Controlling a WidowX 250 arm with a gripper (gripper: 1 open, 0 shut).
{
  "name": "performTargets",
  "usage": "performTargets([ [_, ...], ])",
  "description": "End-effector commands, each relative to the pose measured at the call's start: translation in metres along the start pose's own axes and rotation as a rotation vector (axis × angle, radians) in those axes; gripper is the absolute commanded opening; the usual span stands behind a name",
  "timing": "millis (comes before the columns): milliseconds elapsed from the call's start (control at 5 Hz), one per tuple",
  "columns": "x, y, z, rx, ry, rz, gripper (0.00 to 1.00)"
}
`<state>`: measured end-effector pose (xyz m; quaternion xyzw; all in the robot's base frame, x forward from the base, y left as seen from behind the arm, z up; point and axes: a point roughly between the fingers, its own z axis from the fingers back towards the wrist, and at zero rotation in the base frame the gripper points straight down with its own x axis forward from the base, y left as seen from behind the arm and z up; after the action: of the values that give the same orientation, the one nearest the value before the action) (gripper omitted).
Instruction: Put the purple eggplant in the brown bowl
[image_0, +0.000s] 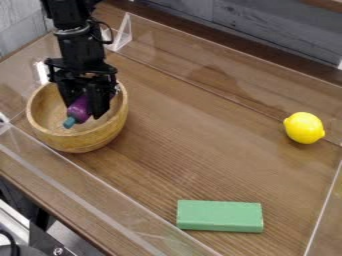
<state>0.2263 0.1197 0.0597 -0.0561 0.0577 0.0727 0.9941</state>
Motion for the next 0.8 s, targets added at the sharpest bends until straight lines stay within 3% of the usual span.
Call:
performTargets([
  [0,0.0089,-0.0003,0.0201,0.036,-0.071,-0.010,0.00],
  [600,0.0102,0.0000,0.0143,0.042,-0.060,0.006,0.00],
])
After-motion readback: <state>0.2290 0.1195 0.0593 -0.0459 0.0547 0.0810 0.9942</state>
